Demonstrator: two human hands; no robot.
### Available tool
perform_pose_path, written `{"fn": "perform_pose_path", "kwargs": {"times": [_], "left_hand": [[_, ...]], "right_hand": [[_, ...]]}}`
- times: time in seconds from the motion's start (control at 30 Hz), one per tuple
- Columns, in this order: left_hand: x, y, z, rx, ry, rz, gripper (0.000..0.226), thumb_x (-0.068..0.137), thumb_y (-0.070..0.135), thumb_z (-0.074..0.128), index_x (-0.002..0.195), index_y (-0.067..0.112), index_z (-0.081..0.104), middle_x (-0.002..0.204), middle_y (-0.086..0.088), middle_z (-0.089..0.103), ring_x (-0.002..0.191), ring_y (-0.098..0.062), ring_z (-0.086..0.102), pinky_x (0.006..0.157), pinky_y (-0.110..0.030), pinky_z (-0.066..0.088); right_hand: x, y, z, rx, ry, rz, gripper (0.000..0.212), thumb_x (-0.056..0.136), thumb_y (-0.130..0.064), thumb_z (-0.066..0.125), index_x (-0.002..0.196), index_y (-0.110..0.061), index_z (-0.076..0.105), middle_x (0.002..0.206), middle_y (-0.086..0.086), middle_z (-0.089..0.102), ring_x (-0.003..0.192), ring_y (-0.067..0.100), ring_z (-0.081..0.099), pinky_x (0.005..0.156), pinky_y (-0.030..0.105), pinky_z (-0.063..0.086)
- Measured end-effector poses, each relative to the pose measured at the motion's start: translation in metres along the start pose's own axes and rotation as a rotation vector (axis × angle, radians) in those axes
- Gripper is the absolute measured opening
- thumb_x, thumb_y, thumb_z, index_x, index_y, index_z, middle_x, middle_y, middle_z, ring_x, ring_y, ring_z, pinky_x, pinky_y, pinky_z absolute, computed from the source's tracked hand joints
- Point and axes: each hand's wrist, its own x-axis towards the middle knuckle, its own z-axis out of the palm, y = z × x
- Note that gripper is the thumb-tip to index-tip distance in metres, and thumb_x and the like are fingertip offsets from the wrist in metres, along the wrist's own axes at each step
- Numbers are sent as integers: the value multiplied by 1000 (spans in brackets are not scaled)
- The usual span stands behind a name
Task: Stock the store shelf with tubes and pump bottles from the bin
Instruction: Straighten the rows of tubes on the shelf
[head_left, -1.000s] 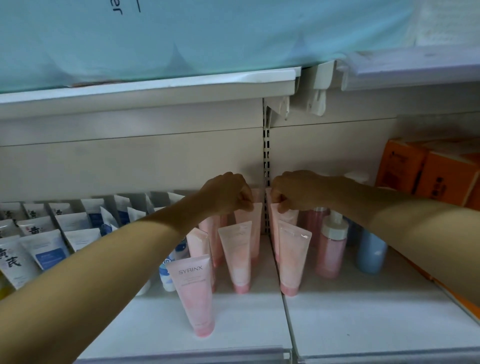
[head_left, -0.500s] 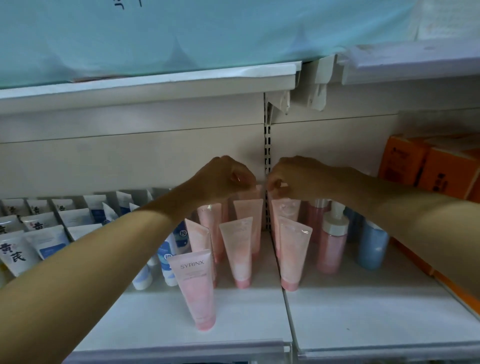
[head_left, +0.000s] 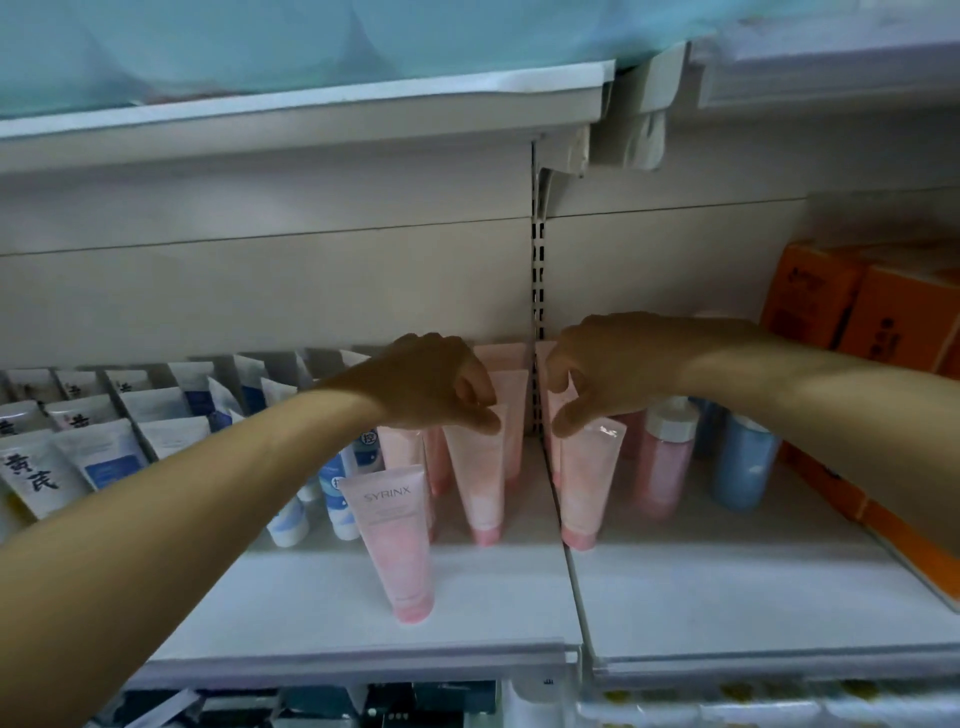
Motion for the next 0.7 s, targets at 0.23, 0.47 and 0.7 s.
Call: {"fn": "perform_pose_path", "kwargs": {"times": [0.23,0.47,0.7], "left_hand": [[-4,-6,19,88,-7,0,28,82,48,69,91,21,69,89,7,70,83,-13,63,81,-30,50],[-2,-7,23,13,88,40,18,89,37,65,93,22,74,67,22,52,64,8,49,59,-10,31],[-2,-3,26,-63,120,64,18,86,35,70,97,23,77,90,10,74,78,-1,64,77,-21,50]], "right_hand": [[-26,1,29,182,10,90,57,80,-43,73,128,-24,48,105,-6,56,86,11,53,74,28,46],[-28,4,41,234,132,148,11,87,-21,66,83,-12,61,79,1,59,67,11,54,66,32,47],[-30,9,42,274,160,94,6,89,-20,65,91,-15,67,88,-2,66,79,13,61,78,36,51]]}}
